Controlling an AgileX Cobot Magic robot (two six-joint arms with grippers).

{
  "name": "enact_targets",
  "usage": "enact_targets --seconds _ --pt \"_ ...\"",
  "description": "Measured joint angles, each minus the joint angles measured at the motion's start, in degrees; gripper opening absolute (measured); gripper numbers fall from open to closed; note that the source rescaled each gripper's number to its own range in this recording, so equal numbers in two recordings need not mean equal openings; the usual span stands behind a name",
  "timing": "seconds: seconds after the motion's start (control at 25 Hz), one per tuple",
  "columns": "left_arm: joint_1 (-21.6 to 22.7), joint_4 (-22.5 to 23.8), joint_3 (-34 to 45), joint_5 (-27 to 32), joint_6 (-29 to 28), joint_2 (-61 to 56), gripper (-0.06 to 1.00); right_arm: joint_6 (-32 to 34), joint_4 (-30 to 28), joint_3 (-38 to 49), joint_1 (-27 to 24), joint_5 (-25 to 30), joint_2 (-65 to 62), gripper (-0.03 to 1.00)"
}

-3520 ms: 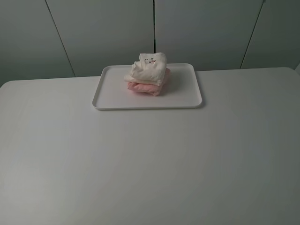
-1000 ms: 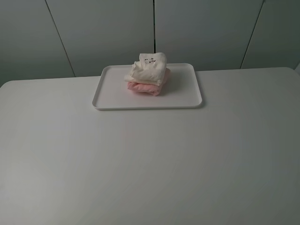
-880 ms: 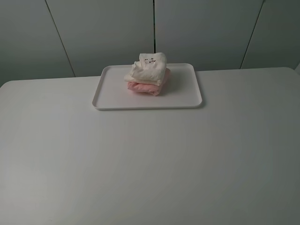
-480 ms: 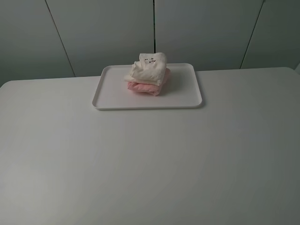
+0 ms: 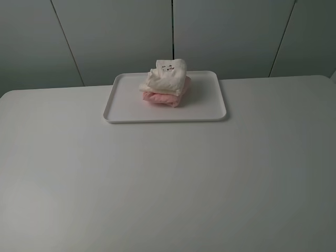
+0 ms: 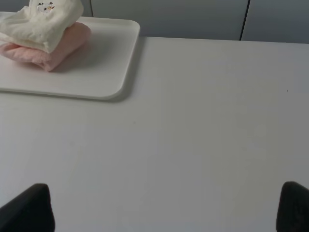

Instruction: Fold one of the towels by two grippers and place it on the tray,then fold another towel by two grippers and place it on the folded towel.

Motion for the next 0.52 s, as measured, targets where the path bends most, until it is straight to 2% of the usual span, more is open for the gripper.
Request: enact_targets --seconds 0.52 --pt "0.0 0.0 0.0 0.0 0.0 0.0 1.00 0.0 0.0 0.0 0.0 0.0 0.0 1.00"
